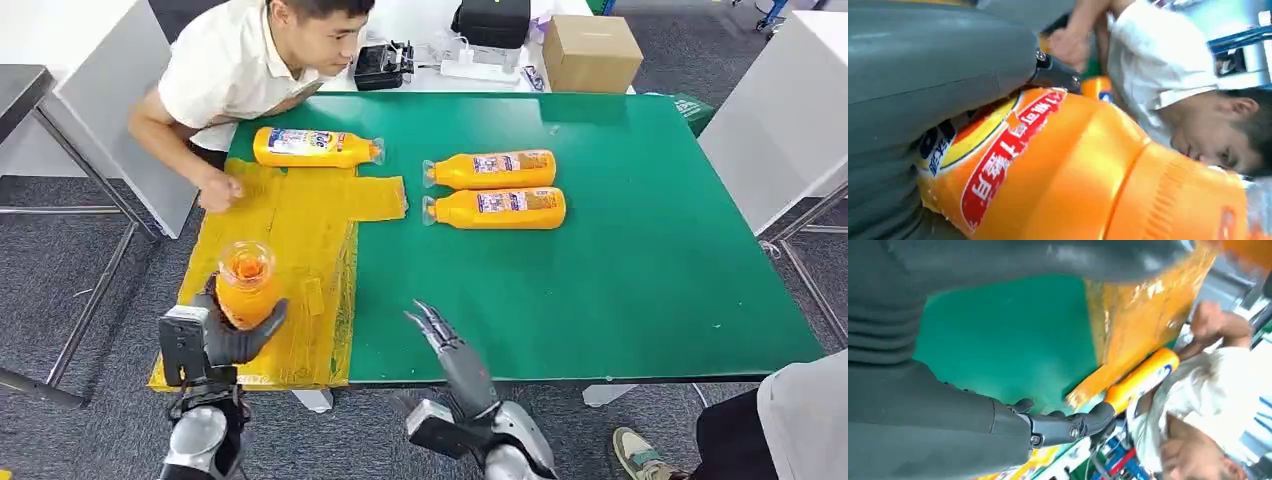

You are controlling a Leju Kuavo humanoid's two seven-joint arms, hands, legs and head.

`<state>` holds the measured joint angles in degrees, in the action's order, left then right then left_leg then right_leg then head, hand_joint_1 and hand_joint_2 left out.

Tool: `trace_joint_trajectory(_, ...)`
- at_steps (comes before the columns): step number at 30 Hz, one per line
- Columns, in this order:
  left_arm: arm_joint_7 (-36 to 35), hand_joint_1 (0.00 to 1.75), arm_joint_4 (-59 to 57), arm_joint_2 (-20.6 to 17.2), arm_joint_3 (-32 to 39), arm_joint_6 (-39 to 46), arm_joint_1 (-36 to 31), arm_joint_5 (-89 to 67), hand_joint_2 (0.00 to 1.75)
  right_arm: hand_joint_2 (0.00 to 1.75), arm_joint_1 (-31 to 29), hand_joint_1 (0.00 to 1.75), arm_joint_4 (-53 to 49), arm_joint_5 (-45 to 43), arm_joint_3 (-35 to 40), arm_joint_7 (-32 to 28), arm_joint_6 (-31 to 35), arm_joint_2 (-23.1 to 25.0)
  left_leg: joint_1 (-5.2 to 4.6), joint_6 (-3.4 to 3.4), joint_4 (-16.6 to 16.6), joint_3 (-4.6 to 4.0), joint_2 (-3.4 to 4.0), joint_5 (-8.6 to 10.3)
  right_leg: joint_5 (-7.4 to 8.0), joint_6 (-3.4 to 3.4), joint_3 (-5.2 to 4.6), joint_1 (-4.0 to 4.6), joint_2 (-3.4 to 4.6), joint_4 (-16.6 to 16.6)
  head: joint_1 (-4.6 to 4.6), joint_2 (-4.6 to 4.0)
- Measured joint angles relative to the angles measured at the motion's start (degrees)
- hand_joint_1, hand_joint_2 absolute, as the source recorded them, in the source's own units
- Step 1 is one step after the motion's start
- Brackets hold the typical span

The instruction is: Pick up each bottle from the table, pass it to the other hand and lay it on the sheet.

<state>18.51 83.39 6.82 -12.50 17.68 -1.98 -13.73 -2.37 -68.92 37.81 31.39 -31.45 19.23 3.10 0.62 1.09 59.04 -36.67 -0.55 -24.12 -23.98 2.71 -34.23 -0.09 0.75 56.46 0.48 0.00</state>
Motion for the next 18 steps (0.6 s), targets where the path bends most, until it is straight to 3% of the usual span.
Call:
trace_joint_trajectory(5, -4.62, 1.75, 0.29, -0.24, 1.03, 5.16, -0.55, -20.03, 1.75, 0.0, 1.59, 0.0, -2.77, 0.29, -1.55, -0.19, -0.85, -0.33, 0.0, 0.01, 0.0, 0.01, 0.0, 0.02, 0.01, 0.0, -0.04, 0.0, 0.0, 0.0, -0.02, 0.0)
trace_joint_trajectory(10, -12.77, 1.75, -9.26, -0.68, -1.14, -1.45, -8.59, -43.37, 1.75, 0.0, 0.52, 0.0, -3.28, -0.68, -2.27, -1.95, -5.03, 0.37, 0.0, -0.01, 0.0, 0.02, -0.08, 0.16, 0.07, 0.0, 0.03, 0.0, -0.09, 0.01, 0.0, 0.0)
trace_joint_trajectory(18, -14.03, 1.75, -22.53, -0.63, -4.07, -4.93, -16.06, -46.33, 1.75, 0.0, -0.41, 0.0, -3.28, -1.37, -2.45, -2.51, -6.32, 1.25, 0.0, -0.05, 0.01, 0.0, -0.04, 0.18, 0.18, -0.13, -0.04, 0.0, -0.07, 0.01, -0.02, 0.0)
